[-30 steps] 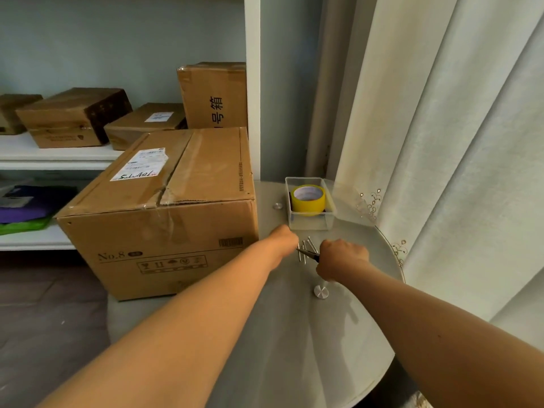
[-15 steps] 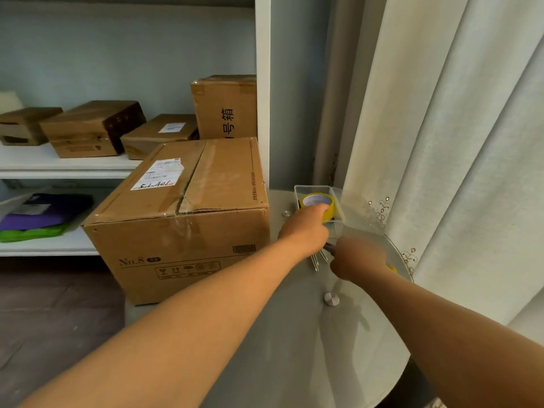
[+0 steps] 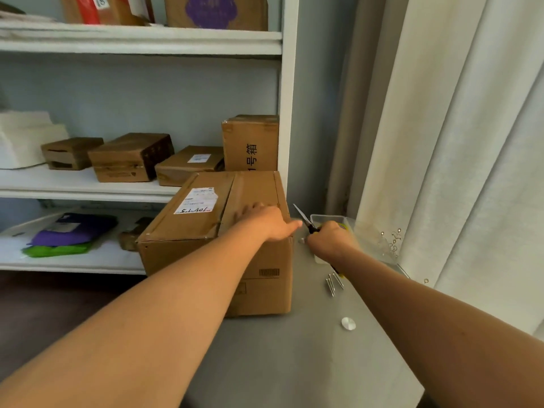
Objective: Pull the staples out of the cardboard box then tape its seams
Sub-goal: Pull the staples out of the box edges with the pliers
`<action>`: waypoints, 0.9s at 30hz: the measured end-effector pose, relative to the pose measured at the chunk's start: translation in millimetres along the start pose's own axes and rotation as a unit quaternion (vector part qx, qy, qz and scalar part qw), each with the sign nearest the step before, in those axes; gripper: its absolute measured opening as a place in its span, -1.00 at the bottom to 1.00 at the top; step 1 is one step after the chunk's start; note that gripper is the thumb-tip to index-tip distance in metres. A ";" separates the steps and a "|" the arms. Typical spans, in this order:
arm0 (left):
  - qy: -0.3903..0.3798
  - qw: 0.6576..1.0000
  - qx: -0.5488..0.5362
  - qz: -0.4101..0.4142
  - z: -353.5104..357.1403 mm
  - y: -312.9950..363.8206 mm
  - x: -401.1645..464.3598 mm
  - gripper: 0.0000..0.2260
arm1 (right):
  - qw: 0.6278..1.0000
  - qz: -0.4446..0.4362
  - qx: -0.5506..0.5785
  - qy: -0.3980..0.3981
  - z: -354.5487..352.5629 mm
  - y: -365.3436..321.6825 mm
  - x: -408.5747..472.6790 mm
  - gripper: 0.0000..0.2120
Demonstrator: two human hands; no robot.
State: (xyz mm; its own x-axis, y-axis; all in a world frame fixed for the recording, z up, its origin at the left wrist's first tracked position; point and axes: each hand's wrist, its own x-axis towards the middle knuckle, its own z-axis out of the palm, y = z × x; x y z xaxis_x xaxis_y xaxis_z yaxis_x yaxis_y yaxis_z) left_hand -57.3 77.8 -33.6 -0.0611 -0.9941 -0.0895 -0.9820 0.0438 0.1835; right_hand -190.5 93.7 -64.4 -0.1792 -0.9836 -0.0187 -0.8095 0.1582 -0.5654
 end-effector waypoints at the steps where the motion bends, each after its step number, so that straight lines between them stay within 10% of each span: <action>1: -0.006 1.000 0.015 0.005 -0.6 1.3 -2.0 -0.32 | 1.000 -0.004 0.006 0.003 0.1 -4.4 -0.4 -0.67; 16: -0.267 0.951 0.143 0.055 -67.5 -56.0 -39.7 -0.18 | 0.994 -0.107 -0.010 -0.012 5.7 -55.8 6.0 -0.70; 27: -0.066 0.991 0.083 0.082 -19.6 -54.5 -3.9 -0.30 | 0.992 -0.120 -0.024 -0.018 -9.2 -73.5 20.9 -0.74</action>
State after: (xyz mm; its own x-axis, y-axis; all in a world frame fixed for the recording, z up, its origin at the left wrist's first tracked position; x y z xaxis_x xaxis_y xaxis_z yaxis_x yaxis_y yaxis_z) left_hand -0.1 77.4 -24.1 -0.2349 -0.9512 -0.2002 -0.9720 0.2308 0.0443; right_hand -139.9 62.4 -15.6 0.0423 -0.9958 0.0813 -0.8522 -0.0785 -0.5174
